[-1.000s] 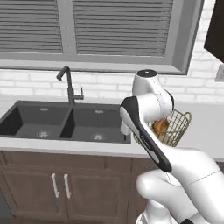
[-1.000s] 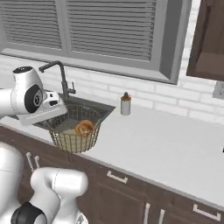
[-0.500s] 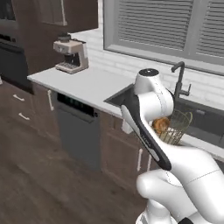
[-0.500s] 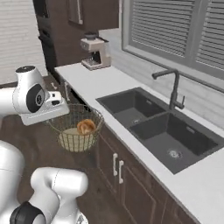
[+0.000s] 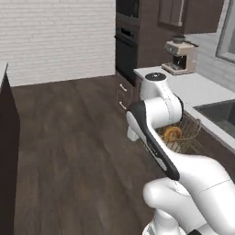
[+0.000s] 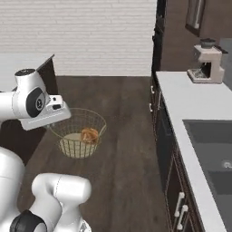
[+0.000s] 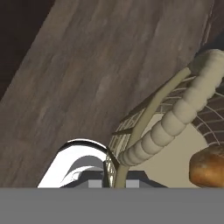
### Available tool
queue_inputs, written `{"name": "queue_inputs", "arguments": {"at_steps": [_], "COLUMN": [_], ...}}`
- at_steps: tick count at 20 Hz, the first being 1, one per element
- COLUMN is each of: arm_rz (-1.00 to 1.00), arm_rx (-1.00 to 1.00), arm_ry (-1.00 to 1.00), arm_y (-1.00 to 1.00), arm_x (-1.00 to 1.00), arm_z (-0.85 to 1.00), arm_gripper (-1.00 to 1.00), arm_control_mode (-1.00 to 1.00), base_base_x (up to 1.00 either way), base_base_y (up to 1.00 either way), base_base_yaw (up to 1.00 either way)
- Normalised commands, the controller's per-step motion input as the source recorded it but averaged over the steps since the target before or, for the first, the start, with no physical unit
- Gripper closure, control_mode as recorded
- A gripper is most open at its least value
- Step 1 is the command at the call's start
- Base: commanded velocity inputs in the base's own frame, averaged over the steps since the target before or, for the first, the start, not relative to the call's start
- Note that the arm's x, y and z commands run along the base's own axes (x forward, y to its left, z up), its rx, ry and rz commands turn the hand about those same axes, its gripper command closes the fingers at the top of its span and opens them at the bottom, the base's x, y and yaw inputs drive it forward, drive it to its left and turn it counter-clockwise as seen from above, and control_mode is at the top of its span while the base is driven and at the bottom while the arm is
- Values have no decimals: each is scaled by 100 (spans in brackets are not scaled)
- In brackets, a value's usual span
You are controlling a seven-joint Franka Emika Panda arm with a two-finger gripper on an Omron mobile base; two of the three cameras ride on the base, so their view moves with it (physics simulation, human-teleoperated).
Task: Open the cabinet, pick up the bread from the cabinet and place it in the basket. Then move the basket to the dining counter.
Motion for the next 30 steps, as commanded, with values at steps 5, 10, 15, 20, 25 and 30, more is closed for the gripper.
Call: {"name": "queue_inputs", "arguments": {"at_steps": [5, 10, 15, 20, 25, 30], "arm_rz": [0, 0, 0, 0, 0, 0], "arm_rx": [0, 0, 0, 0, 0, 0], "arm_ry": [0, 0, 0, 0, 0, 0], "arm_y": [0, 0, 0, 0, 0, 0], "arm_x": [0, 0, 0, 0, 0, 0], "arm_z": [0, 0, 0, 0, 0, 0], "arm_gripper": [100, 100, 100, 100, 100, 100], "arm_control_mode": [100, 100, 100, 100, 100, 100], "base_base_x": [0, 6, 17, 41, 60, 74], "base_base_y": [5, 27, 22, 25, 9, 0], "base_base_yaw": [84, 84, 84, 76, 61, 45]}}
